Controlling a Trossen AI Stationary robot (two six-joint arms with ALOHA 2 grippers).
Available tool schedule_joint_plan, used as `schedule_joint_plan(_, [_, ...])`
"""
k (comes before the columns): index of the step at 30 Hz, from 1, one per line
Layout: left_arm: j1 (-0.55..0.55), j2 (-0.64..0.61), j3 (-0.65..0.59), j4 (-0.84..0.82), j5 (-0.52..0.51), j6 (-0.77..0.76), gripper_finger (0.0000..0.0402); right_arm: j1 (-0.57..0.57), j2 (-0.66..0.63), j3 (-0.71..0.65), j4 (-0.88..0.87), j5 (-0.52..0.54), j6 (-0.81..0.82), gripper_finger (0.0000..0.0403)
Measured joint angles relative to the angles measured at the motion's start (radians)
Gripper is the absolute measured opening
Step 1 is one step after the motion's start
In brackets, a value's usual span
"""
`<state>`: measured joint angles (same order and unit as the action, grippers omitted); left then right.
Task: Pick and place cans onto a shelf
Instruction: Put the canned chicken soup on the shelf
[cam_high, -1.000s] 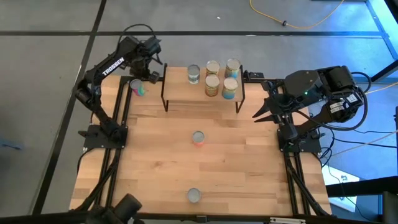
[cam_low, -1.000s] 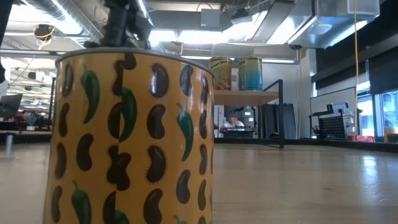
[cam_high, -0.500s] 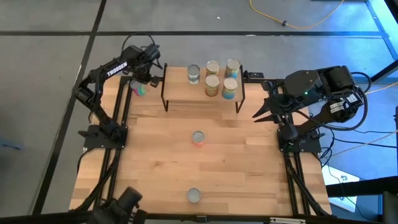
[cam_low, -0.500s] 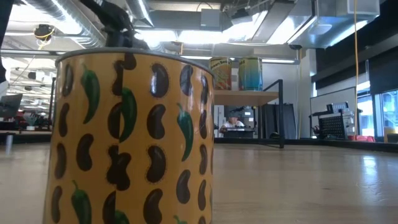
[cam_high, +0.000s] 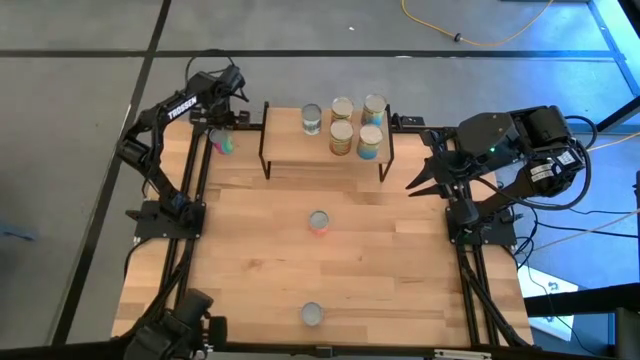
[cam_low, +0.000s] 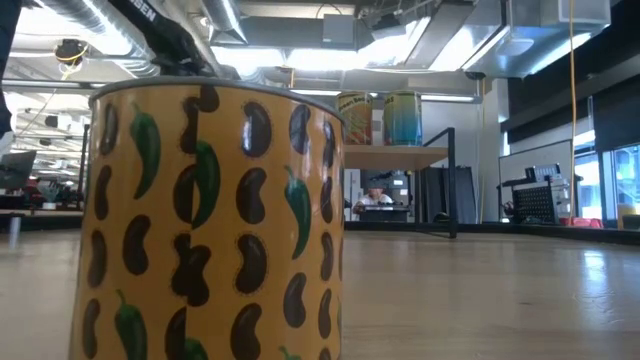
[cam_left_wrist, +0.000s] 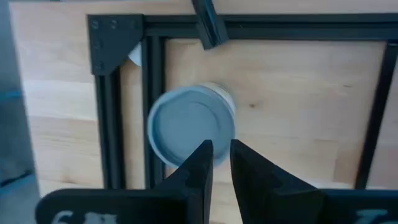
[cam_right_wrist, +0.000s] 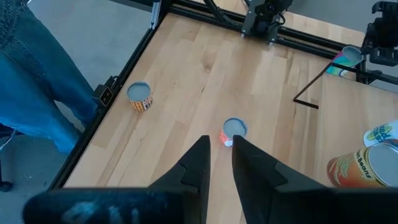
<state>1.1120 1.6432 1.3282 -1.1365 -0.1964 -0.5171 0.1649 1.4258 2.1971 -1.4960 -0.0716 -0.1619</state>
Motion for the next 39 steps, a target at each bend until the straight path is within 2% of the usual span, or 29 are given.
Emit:
schedule_joint_plan(3, [0.001, 0.000, -0.013, 0.023, 0.025, 0.003, 0.0047, 0.000, 0.000, 0.000, 0.000, 0.000, 0.000, 0.0069])
schedule_joint_plan(14, [0.000, 0.000, -0.104, 0.162, 0.018, 0.003, 0.0048, 0.000, 0.000, 0.000, 0.000, 0.000, 0.000, 0.0069])
schedule_joint_plan(32, [0.000, -0.005, -0.198, 0.248, -0.012, 0.007, 0.0047, 0.000, 0.000, 0.000, 0.000, 0.000, 0.000, 0.0069])
schedule_joint_plan(39, [0.000, -0.004, -0.203, 0.256, 0.005, 0.056, 0.0008, 0.000, 0.000, 0.000, 0.000, 0.000, 0.000, 0.0069])
